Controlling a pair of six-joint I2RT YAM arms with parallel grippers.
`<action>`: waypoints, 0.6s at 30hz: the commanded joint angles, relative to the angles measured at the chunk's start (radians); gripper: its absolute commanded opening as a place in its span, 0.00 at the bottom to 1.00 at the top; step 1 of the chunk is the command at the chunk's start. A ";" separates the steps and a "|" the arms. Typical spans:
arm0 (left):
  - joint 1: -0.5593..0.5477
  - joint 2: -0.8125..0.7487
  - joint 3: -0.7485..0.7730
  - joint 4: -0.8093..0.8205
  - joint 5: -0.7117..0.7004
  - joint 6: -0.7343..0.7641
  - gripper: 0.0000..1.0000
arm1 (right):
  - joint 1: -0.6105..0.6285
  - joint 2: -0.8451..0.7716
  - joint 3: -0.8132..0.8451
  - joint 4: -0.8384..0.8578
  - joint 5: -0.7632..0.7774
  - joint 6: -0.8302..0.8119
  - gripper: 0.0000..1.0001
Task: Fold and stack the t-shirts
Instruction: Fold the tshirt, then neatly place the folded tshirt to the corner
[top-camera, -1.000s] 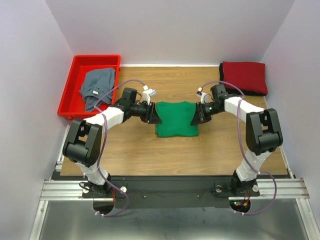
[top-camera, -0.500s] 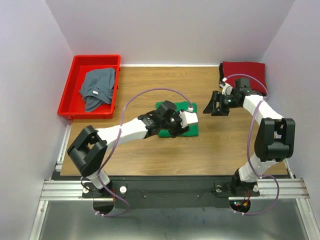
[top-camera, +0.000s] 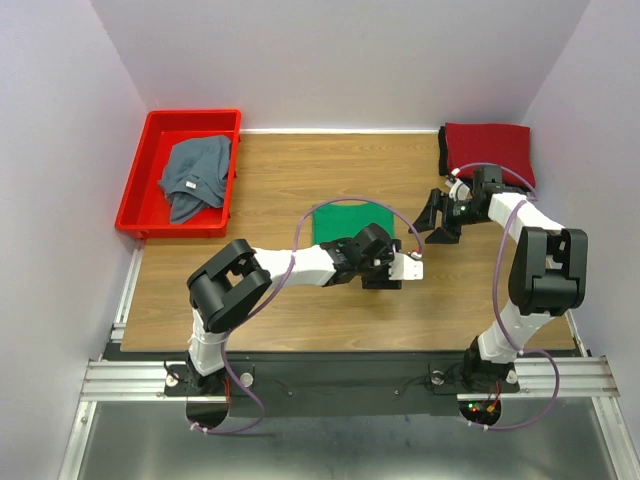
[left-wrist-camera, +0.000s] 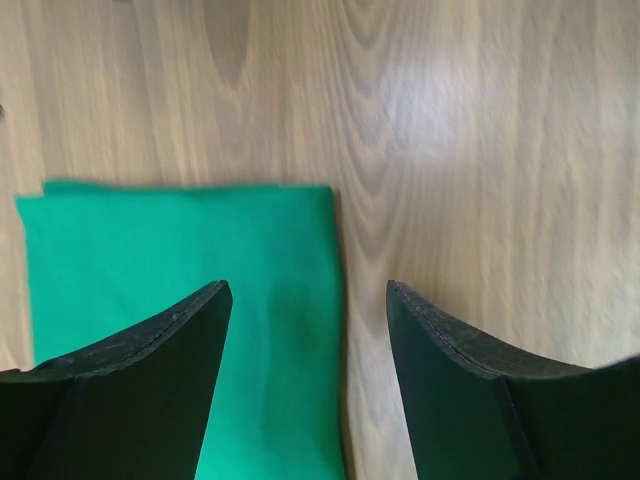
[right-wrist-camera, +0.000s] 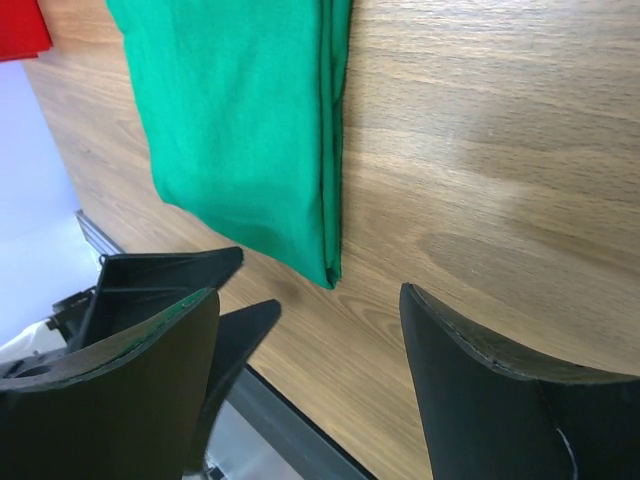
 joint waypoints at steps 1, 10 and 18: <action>-0.009 0.034 0.073 0.049 -0.005 0.052 0.72 | -0.013 0.009 0.008 0.009 -0.020 0.022 0.80; -0.011 0.089 0.076 0.032 0.056 0.119 0.51 | -0.019 0.027 -0.028 0.054 -0.028 0.085 0.83; 0.035 0.103 0.137 0.002 0.148 0.038 0.09 | -0.019 0.029 -0.124 0.175 -0.072 0.152 0.89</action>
